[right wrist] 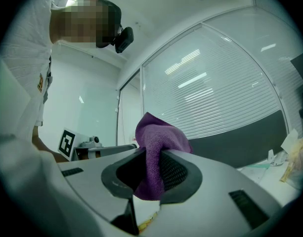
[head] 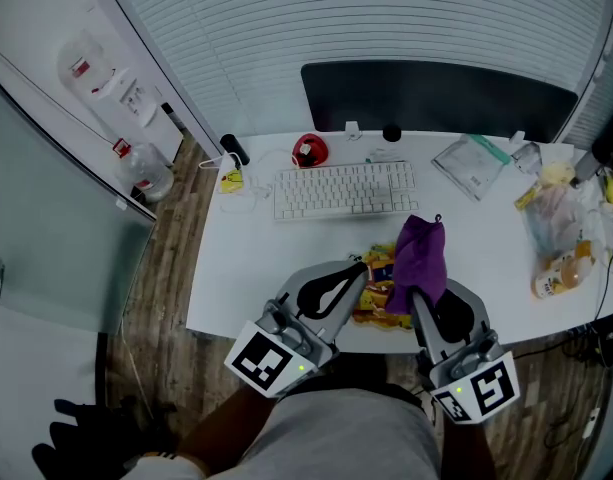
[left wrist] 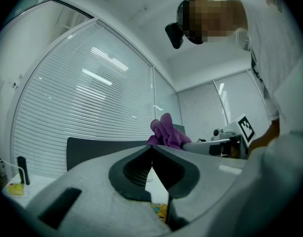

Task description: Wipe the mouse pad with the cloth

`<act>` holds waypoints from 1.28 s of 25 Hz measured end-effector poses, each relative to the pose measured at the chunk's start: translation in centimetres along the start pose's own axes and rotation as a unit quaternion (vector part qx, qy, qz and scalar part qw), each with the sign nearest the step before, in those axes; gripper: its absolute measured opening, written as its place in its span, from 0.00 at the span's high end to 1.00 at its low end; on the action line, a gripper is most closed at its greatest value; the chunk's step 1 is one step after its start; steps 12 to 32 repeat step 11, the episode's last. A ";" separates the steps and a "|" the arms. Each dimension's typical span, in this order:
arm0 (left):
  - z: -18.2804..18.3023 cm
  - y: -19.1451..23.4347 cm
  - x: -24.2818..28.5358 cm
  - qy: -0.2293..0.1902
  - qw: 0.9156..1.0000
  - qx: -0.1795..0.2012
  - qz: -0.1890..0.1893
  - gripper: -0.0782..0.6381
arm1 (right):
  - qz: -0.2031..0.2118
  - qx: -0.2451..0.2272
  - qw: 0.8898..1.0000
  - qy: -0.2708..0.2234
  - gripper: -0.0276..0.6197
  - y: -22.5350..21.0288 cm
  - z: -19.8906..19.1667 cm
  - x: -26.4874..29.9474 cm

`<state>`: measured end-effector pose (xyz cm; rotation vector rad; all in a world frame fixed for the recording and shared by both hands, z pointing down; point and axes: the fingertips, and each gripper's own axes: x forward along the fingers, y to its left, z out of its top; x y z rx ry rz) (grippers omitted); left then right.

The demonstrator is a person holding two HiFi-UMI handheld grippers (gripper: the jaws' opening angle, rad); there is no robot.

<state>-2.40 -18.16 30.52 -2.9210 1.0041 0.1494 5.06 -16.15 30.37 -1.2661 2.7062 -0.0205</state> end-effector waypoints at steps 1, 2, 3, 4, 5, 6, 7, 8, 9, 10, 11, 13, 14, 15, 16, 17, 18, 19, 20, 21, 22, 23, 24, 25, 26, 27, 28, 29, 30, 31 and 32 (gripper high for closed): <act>0.0 0.0 0.0 0.000 1.000 0.000 0.000 0.87 | 0.000 0.000 1.000 0.000 0.85 0.0 0.0 0.0; 0.0 0.0 0.0 0.001 1.000 -0.001 0.000 0.87 | 0.000 -0.001 1.000 0.000 0.85 0.0 0.1 0.1; 0.0 0.0 0.0 0.000 1.000 -0.001 0.000 0.87 | 0.000 -0.001 1.000 0.000 0.85 0.0 0.1 0.1; 0.1 0.1 0.0 -0.001 1.000 -0.002 0.000 0.87 | 0.000 -0.001 1.000 0.000 0.85 0.0 0.1 0.1; 0.1 0.1 0.0 -0.001 1.000 -0.002 0.000 0.87 | 0.000 -0.002 1.000 0.001 0.85 0.0 0.1 0.1; 0.1 0.0 -0.1 -0.001 1.000 -0.002 0.000 0.87 | -0.001 -0.002 1.000 0.002 0.85 0.0 0.1 0.0; 0.1 0.0 -0.1 -0.001 1.000 -0.003 0.000 0.87 | -0.001 -0.002 1.000 0.003 0.85 0.0 0.0 0.0; 0.1 0.0 -0.1 0.000 1.000 -0.003 0.000 0.87 | -0.001 -0.002 1.000 0.003 0.85 0.1 0.0 0.0; 0.0 0.0 -0.1 0.000 1.000 -0.003 -0.001 0.87 | -0.001 -0.002 1.000 0.004 0.85 0.1 0.0 0.0; 0.0 0.0 -0.1 0.001 1.000 -0.002 -0.001 0.87 | -0.001 -0.002 1.000 0.005 0.85 0.1 0.0 0.0; 0.0 -0.1 -0.1 0.001 1.000 -0.002 -0.002 0.87 | 0.000 -0.002 1.000 0.005 0.85 0.1 -0.1 -0.1; 0.0 -0.1 -0.1 0.001 1.000 -0.002 -0.002 0.87 | 0.000 -0.002 1.000 0.005 0.85 0.1 -0.1 -0.1; 0.0 -0.1 -0.1 0.001 1.000 -0.002 -0.002 0.87 | 0.000 -0.002 1.000 0.005 0.85 0.1 -0.1 -0.1; 0.0 -0.1 -0.1 0.001 1.000 -0.002 -0.002 0.87 | 0.000 -0.002 1.000 0.005 0.85 0.1 -0.1 -0.1; 0.0 -0.1 -0.1 0.001 1.000 -0.002 -0.002 0.87 | 0.000 -0.002 1.000 0.005 0.85 0.1 -0.1 -0.1; 0.0 -0.1 -0.1 0.001 1.000 -0.002 -0.002 0.87 | 0.000 -0.002 1.000 0.005 0.85 0.1 -0.1 -0.1; 0.0 -0.1 -0.1 0.001 1.000 -0.002 -0.002 0.87 | 0.000 -0.002 1.000 0.005 0.85 0.1 -0.1 -0.1; 0.0 -0.1 -0.1 0.001 1.000 -0.002 -0.002 0.87 | 0.000 -0.002 1.000 0.005 0.85 0.1 -0.1 -0.1; 0.0 -0.1 -0.1 0.001 1.000 -0.002 -0.002 0.87 | 0.000 -0.002 1.000 0.005 0.85 0.1 -0.1 -0.1; 0.0 -0.1 -0.1 0.001 1.000 -0.002 -0.002 0.87 | 0.000 -0.002 1.000 0.005 0.85 0.1 -0.1 -0.1; 0.0 -0.1 -0.1 0.001 1.000 -0.002 -0.002 0.87 | 0.000 -0.002 1.000 0.005 0.85 0.1 -0.1 -0.1; 0.0 -0.1 -0.1 0.001 1.000 -0.002 -0.002 0.87 | 0.000 -0.002 1.000 0.005 0.85 0.1 -0.1 -0.1; 0.0 -0.1 -0.1 0.001 1.000 -0.002 -0.002 0.87 | 0.000 -0.002 1.000 0.005 0.85 0.1 -0.1 -0.1; 0.0 -0.1 -0.1 0.001 1.000 -0.002 -0.002 0.87 | 0.000 -0.002 1.000 0.005 0.85 0.1 -0.1 -0.1; 0.0 -0.1 -0.1 0.001 1.000 -0.002 -0.002 0.87 | 0.000 -0.002 1.000 0.005 0.85 0.1 -0.1 -0.1; 0.0 -0.1 -0.1 0.001 1.000 -0.002 -0.002 0.87 | 0.000 -0.002 1.000 0.005 0.85 0.1 -0.1 -0.1; 0.0 -0.1 -0.1 0.001 1.000 -0.002 -0.002 0.87 | 0.000 -0.002 1.000 0.005 0.85 0.1 -0.1 -0.1; 0.0 -0.1 -0.1 0.001 1.000 -0.002 -0.002 0.87 | 0.000 -0.002 1.000 0.005 0.85 0.1 -0.1 -0.1; 0.0 -0.1 -0.1 0.001 1.000 -0.002 -0.002 0.87 | 0.000 -0.002 1.000 0.005 0.85 0.1 -0.1 -0.1; 0.0 -0.1 -0.1 0.001 1.000 -0.002 -0.002 0.87 | 0.000 -0.002 1.000 0.005 0.85 0.1 -0.1 -0.1; 0.0 -0.1 -0.1 0.001 1.000 -0.002 -0.002 0.87 | 0.000 -0.002 1.000 0.005 0.85 0.1 -0.1 -0.1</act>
